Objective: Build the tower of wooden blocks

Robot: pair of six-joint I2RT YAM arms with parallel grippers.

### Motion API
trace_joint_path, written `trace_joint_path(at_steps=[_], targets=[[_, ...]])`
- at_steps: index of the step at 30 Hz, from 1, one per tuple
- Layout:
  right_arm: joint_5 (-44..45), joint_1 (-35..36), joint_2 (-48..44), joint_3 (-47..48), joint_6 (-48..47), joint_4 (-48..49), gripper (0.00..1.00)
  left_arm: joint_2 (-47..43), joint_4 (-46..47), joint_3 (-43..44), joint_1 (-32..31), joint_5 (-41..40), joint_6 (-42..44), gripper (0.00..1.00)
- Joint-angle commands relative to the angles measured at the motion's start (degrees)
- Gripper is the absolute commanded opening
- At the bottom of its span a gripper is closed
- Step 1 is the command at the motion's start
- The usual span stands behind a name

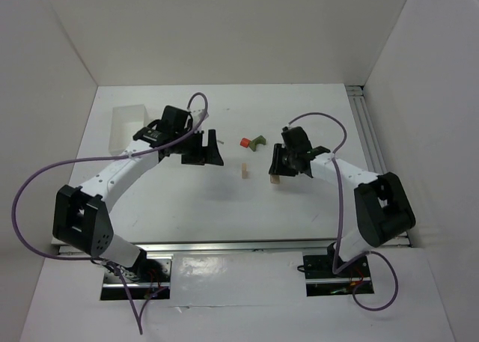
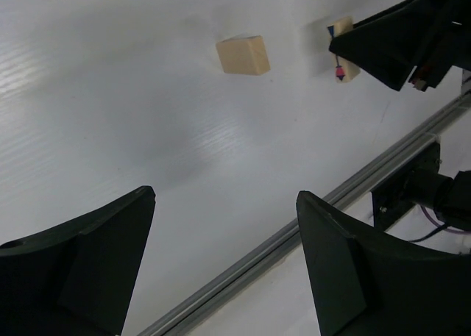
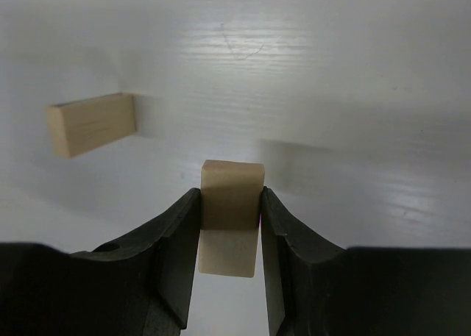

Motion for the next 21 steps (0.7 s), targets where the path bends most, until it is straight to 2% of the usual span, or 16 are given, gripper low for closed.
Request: trace_joint_path(at_steps=[1,6,10,15,17,21], targets=[[-6.0,-0.6,-7.6,-0.2,-1.7,5.6,0.30,-0.3,2.0,3.8,-0.6,5.6,0.0,0.90],[-14.5,-1.8,-11.1,3.1,-6.1,7.2,0.31,2.0,3.7,7.5,-1.1,14.7,0.0,0.90],[-22.0,-1.8,-12.3,3.7,-11.2,8.5,0.31,7.2,4.9,11.2,-1.1,17.8,-1.3,0.90],[-25.1,-0.2,-14.8,5.7,-17.2,5.5,0.31,16.7,3.3,23.0,-1.1,30.8,-4.0,0.90],[-25.1,-0.2,-15.6,6.2,-18.2,3.9,0.31,21.0,1.2,27.7,-1.1,33.2,-4.0,0.90],[-24.1,0.4,-16.2,8.5,-20.1,1.2,0.31,25.7,0.4,31.3,-1.1,37.5,-6.0,0.88]])
